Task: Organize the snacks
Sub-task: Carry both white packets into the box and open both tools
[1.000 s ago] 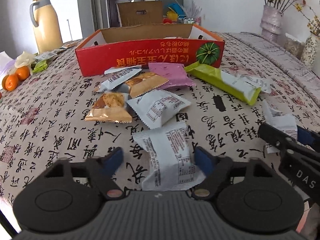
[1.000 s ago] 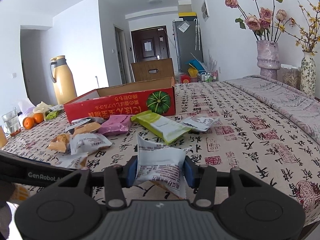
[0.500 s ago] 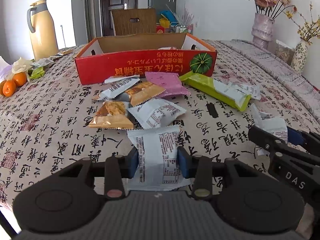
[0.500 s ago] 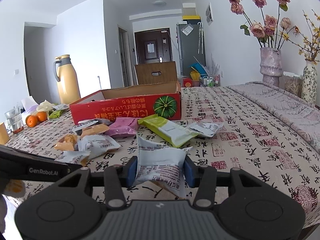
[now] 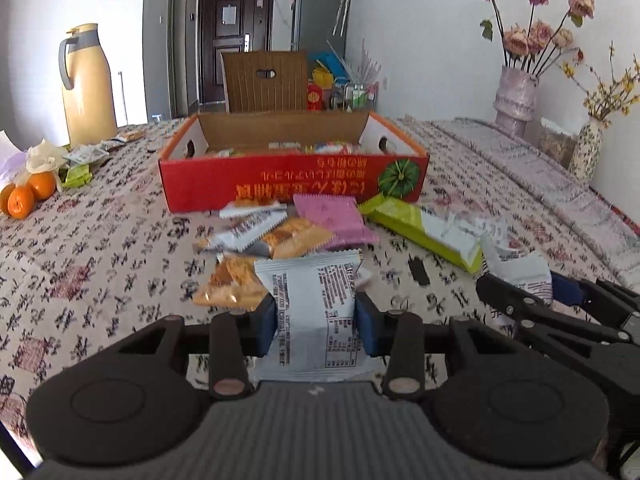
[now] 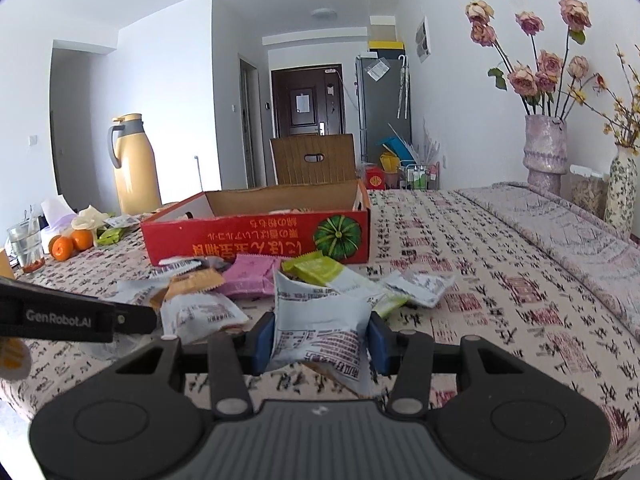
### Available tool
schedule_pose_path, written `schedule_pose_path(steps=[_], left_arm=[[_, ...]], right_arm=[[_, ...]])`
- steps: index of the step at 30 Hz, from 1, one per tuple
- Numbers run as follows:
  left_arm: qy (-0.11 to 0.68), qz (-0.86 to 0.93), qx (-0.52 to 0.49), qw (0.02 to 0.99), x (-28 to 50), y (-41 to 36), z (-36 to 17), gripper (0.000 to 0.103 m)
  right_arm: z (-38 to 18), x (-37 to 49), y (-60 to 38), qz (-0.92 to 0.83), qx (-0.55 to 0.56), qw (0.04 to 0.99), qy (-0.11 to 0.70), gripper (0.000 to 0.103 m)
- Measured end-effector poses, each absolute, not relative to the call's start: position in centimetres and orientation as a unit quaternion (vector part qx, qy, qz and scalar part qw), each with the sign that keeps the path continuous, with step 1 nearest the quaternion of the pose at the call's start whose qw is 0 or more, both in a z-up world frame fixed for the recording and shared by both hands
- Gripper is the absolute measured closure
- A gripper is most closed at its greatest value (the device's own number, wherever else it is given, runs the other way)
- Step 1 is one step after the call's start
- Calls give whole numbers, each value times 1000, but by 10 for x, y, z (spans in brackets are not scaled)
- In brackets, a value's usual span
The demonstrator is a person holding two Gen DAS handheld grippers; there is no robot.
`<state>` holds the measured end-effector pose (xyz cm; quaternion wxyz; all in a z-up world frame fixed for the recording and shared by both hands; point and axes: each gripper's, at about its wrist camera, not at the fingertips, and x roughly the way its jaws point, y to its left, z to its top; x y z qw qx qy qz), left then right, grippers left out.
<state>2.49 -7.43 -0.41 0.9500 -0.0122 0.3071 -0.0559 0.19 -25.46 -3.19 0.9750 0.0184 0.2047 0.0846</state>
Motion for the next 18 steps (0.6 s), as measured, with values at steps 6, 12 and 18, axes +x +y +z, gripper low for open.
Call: schedule_pose_path(steps=[6, 12, 18], left_arm=[[285, -62, -23, 956, 38, -65, 13, 62], [269, -68, -30, 960, 58, -56, 29, 62], [254, -68, -35, 964, 80, -46, 46, 62]], right_arm=[[-21, 18, -246, 84, 15, 977, 195, 56], [-9, 39, -237, 83, 13, 979, 188, 56], [4, 65, -225, 88, 8, 980, 181, 56]])
